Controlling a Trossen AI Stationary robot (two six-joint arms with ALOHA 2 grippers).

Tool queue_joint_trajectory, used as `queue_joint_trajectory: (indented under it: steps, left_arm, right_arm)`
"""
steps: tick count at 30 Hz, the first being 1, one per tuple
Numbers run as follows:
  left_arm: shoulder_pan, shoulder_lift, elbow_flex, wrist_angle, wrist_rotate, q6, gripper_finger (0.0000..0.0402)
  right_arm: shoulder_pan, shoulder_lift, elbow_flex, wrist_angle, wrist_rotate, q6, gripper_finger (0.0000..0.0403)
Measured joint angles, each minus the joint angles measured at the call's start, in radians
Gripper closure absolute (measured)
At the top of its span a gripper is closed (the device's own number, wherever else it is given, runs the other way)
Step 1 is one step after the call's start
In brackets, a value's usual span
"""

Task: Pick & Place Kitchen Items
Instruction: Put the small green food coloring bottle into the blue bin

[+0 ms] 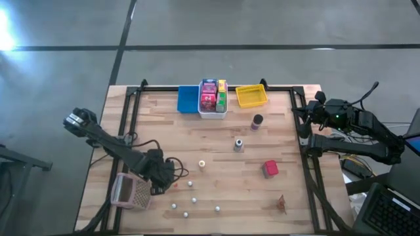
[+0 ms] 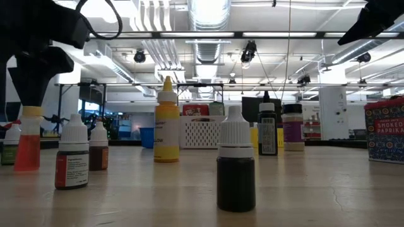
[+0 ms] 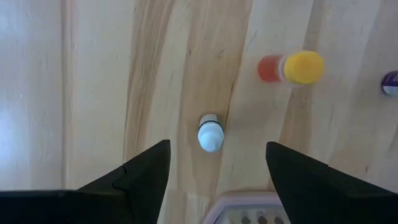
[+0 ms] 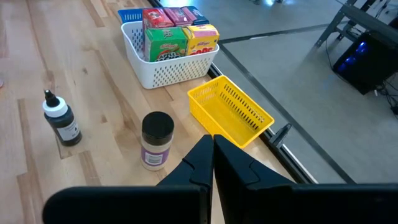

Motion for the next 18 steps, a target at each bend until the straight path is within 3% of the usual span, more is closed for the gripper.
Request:
queue_joint_trajectory:
  steps: [12,18]
  left_arm:
    - [0.003,-0.034,-0.1,0.111,0.0,-0.001,0.0134]
    - [0.003,-0.04,-0.133,0.131,0.001,-0.002,0.0155]
  right_arm:
    - [0.0,0.0,0.0,0.0,0.0,-0.001,0.0394]
    - [0.0,0.0,0.0,0.0,0.0,0.001,0.0394]
